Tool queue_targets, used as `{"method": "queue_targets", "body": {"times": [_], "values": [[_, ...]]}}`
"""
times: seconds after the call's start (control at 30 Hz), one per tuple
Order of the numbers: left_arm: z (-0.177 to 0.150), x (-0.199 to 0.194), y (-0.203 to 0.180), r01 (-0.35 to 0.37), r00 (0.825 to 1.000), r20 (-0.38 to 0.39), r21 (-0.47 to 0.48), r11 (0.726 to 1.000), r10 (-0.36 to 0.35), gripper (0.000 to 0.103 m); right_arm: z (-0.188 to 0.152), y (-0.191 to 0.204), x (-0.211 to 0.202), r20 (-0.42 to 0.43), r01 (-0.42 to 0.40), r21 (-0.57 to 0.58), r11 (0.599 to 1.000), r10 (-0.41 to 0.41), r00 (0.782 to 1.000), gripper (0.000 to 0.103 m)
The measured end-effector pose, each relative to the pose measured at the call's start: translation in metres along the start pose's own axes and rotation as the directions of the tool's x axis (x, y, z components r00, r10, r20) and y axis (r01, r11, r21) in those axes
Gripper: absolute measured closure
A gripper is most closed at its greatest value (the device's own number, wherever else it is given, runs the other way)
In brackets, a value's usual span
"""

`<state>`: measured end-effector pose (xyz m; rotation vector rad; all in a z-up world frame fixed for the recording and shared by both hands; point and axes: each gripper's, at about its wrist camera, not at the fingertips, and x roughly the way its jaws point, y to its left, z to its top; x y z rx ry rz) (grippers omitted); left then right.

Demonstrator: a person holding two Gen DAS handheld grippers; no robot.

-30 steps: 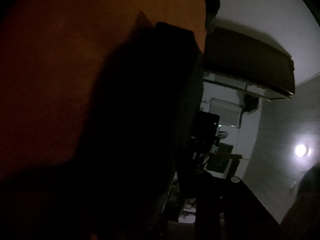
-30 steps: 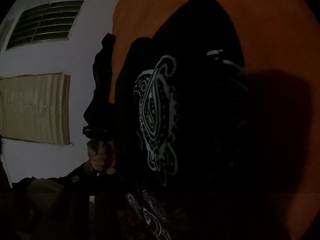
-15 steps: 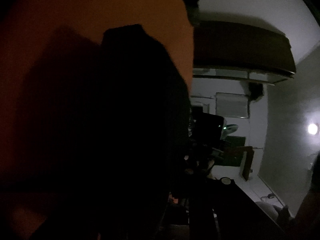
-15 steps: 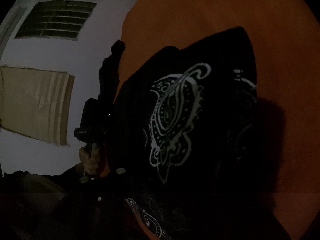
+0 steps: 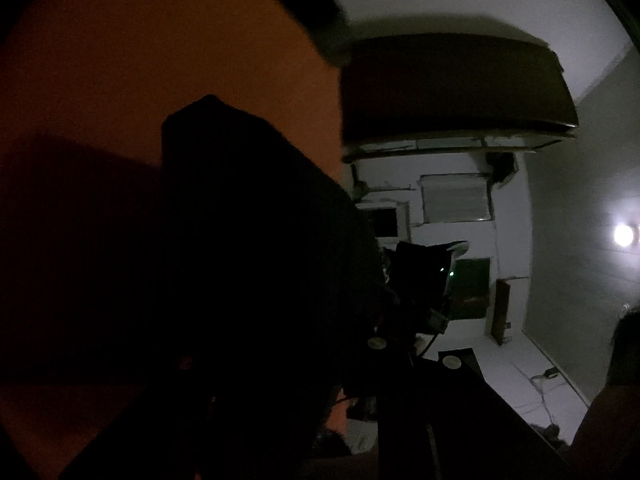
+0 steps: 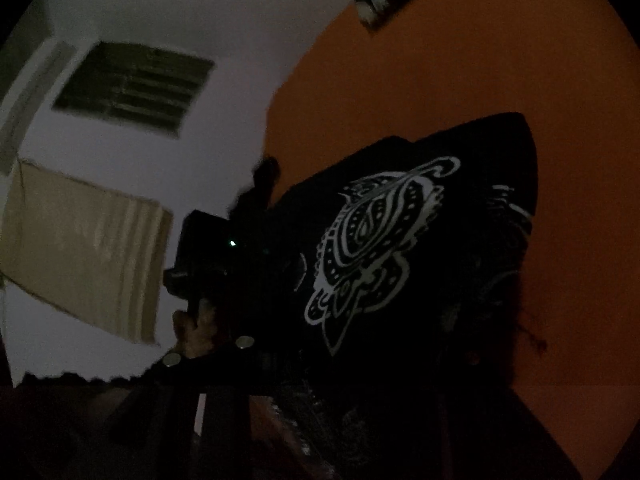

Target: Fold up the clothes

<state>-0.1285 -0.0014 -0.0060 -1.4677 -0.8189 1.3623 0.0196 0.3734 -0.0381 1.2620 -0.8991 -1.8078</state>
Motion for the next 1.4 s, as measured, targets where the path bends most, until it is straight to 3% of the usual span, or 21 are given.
{"method": "queue_targets", "body": {"times": [0.27, 0.47, 0.57, 0.7, 0.83, 0.93, 1.07, 1.17, 1.27, 1.4], "values": [[0.114, -0.016, -0.172, -0.045, 0.999, -0.002, 0.158, 0.986, 0.046, 0.087, 0.121, 0.094, -0.087, 0.147, -0.011, -0.066, 0.998, 0.021, 0.989, 0.075], [0.174, -0.008, -0.253, -0.028, 1.0, 0.004, 0.177, 0.984, 0.028, 0.086, 0.185, 0.153, -0.159, 0.251, 0.004, -0.092, 0.996, 0.02, 0.968, 0.075], [0.192, 0.009, -0.274, 0.009, 1.0, 0.021, 0.156, 0.988, -0.012, 0.086, 0.209, 0.161, -0.191, 0.286, 0.013, -0.079, 0.997, 0.01, 0.958, 0.075], [0.226, 0.036, -0.27, 0.048, 0.998, 0.025, 0.119, 0.992, -0.051, 0.086, 0.252, 0.139, -0.217, 0.274, 0.034, -0.043, 0.999, -0.021, 0.961, 0.075], [0.292, 0.079, -0.26, 0.042, 0.999, -0.028, 0.143, 0.989, -0.039, 0.086, 0.305, 0.107, -0.24, 0.266, 0.064, -0.029, 0.998, -0.054, 0.963, 0.075], [0.356, 0.112, -0.243, 0.06, 0.996, -0.075, 0.149, 0.987, -0.05, 0.086, 0.347, 0.074, -0.251, 0.313, 0.09, -0.023, 0.996, -0.078, 0.946, 0.075], [0.451, 0.155, -0.234, 0.05, 0.989, -0.146, 0.215, 0.975, -0.018, 0.085, 0.4, 0.025, -0.247, 0.398, 0.094, 0.046, 0.995, -0.104, 0.911, 0.075], [0.527, 0.19, -0.225, 0.053, 0.97, -0.243, 0.298, 0.953, 0.022, 0.084, 0.436, -0.013, -0.233, 0.469, 0.087, 0.091, 0.992, -0.12, 0.875, 0.075], [0.596, 0.232, -0.208, 0.06, 0.935, -0.346, 0.37, 0.927, 0.077, 0.084, 0.465, -0.056, -0.214, 0.561, 0.087, 0.131, 0.988, -0.146, 0.815, 0.075], [0.673, 0.29, -0.185, 0.053, 0.88, -0.44, 0.464, 0.884, 0.179, 0.083, 0.498, -0.12, -0.18, 0.672, 0.047, 0.224, 0.973, -0.189, 0.716, 0.075]]}}
